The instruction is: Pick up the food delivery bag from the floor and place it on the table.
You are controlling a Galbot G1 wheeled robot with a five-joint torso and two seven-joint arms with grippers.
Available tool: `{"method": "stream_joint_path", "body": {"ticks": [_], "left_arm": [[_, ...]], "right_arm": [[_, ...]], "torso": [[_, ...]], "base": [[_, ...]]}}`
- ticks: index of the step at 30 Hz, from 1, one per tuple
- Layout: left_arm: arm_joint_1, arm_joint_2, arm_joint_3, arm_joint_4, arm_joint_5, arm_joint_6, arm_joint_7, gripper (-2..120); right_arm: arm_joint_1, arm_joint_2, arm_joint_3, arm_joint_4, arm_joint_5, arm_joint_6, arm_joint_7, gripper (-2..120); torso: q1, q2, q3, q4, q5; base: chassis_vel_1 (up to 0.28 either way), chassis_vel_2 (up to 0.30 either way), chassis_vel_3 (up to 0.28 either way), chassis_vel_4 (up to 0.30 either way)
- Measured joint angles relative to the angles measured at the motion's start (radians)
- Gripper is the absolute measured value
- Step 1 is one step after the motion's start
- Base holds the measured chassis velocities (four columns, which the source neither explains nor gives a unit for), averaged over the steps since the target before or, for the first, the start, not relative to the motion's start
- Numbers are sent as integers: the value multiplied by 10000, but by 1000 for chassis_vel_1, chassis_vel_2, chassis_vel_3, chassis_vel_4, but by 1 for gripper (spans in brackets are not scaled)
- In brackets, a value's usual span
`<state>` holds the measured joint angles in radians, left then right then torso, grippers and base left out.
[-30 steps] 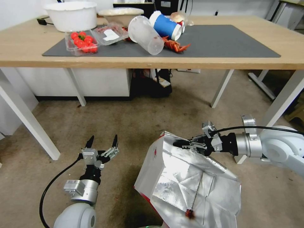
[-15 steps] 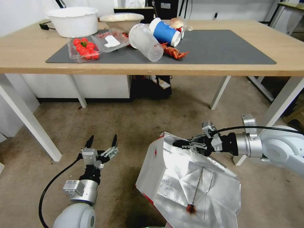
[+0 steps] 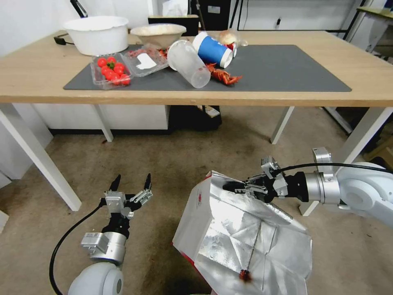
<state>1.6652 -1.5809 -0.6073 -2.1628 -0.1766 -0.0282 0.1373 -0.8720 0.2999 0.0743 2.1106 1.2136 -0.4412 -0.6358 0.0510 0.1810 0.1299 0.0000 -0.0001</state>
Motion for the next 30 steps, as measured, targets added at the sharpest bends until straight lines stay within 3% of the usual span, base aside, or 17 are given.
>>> {"method": "stream_joint_path", "body": {"ticks": [30], "left_arm": [[-11, 32, 6, -50, -35, 6, -14, 97]], "right_arm": [[-104, -281, 152, -34, 28, -7, -309, 0]], "torso": [[314, 1222, 912, 0, 0]], "base": [[0, 0, 0, 0]]}}
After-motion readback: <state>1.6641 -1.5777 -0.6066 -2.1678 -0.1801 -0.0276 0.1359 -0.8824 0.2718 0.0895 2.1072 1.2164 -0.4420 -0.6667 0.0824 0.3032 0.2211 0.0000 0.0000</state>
